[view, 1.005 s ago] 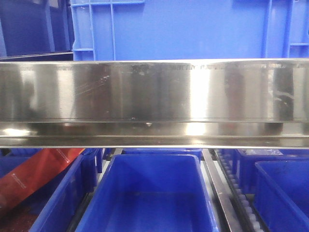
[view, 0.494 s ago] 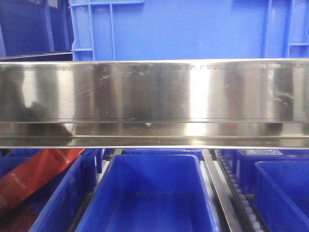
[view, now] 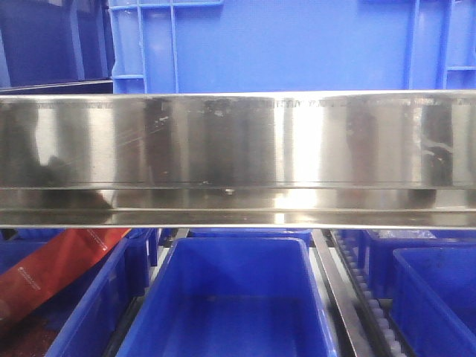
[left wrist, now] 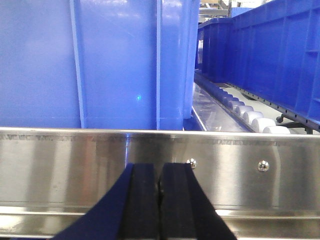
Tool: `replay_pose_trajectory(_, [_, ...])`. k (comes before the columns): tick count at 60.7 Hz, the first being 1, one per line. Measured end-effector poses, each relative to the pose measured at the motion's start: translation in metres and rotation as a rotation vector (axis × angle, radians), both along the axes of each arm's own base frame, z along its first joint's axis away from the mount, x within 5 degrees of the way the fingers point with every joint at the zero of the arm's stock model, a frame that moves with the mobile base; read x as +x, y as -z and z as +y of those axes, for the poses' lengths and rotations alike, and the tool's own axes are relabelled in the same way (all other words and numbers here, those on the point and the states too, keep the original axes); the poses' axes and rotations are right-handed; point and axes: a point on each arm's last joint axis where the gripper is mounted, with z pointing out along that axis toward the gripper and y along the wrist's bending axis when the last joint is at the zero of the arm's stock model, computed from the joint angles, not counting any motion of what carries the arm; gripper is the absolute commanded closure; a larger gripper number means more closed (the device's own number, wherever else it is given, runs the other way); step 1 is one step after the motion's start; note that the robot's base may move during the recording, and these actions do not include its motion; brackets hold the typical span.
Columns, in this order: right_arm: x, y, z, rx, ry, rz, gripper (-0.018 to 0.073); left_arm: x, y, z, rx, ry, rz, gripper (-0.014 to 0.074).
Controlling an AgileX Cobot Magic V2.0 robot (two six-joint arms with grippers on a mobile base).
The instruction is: Place cylindrical capacitor in blue bin on shelf
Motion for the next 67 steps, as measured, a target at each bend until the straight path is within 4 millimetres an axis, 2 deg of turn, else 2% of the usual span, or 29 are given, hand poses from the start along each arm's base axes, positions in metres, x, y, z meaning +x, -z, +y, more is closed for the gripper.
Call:
replay_pose_trajectory(14, [0.000, 0.000, 0.000, 0.007, 0.001, 0.000, 0.0720, 0.000, 0.000, 0.000, 0.000, 0.000, 0.000, 0.0707])
replay_pose_trajectory(27, [-0.001, 0.018, -0.008, 0.073, 0.088, -0.081, 0.0720, 0.000, 0.000, 0.000, 0.000, 0.000, 0.000, 0.0707])
replay_pose_trajectory(40, [-0.019, 0.068, -0.021, 0.116, 0.238, -0.089, 0.0720, 0.000, 0.000, 0.000, 0.000, 0.000, 0.000, 0.0707])
replay_pose_trajectory(50, [-0.030, 0.112, -0.023, 0.129, 0.279, -0.081, 0.0720, 0.000, 0.000, 0.000, 0.000, 0.000, 0.000, 0.0707])
replay_pose_trajectory(63, [-0.031, 0.149, -0.024, 0.130, 0.286, -0.050, 0.0720, 0.000, 0.001, 0.000, 0.000, 0.000, 0.002, 0.0707])
replay_pose_trajectory(67, [-0.031, 0.153, -0.024, 0.126, 0.290, -0.050, 0.0720, 0.000, 0.001, 0.000, 0.000, 0.000, 0.002, 0.0707])
